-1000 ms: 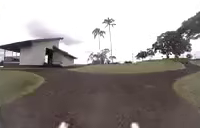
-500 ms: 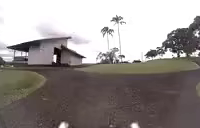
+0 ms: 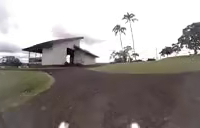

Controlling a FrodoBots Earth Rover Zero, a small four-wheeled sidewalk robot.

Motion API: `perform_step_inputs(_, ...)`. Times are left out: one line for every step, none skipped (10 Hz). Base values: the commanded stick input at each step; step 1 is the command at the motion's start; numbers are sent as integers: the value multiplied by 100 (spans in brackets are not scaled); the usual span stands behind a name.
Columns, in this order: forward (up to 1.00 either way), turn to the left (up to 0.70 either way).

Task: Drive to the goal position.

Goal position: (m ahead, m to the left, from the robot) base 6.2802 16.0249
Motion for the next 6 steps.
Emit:
perform_step_inputs(85,27)
perform_step_inputs(85,27)
perform_step_inputs(85,27)
perform_step_inputs(85,27)
perform_step_inputs(85,27)
perform_step_inputs(85,27)
